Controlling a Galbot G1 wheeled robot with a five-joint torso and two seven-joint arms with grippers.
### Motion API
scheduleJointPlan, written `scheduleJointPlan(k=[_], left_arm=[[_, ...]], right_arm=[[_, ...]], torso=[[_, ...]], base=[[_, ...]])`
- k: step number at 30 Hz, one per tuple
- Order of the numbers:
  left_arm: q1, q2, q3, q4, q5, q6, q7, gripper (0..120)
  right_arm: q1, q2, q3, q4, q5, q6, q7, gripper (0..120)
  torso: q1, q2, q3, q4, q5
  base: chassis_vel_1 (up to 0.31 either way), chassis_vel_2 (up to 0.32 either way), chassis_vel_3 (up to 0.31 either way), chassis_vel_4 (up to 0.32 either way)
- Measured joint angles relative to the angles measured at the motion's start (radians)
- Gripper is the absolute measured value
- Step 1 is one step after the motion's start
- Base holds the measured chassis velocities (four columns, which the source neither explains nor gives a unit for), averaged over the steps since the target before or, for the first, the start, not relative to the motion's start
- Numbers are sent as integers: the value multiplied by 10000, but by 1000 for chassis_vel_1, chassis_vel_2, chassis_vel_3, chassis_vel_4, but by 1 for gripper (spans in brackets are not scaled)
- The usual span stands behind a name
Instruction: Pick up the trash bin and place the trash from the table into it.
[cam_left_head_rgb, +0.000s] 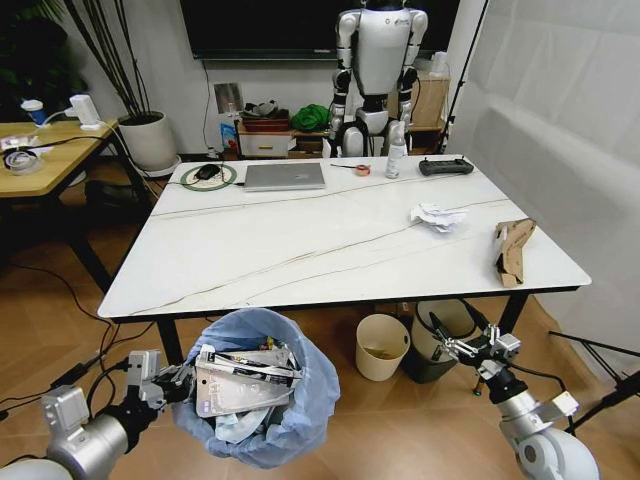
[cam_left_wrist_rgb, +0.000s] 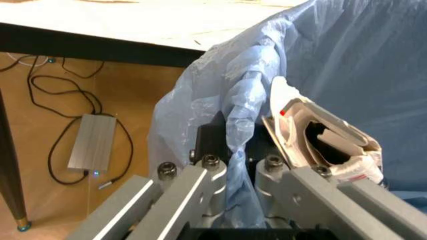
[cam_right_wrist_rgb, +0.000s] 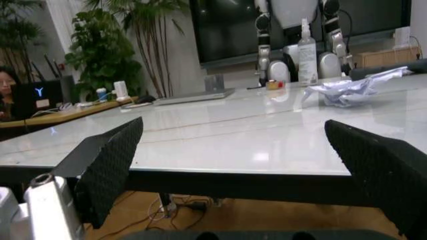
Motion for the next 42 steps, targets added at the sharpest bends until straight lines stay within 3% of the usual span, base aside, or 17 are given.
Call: scheduleJointPlan(k=[42], left_arm=[[105,-132,-41,-227,84,36,-48,0]], right_arm=[[61,-441,20,-73,438,-61,-39,100]], torso=[[0,-1,0,-1,1]], base=[[-68,-69,67,63]])
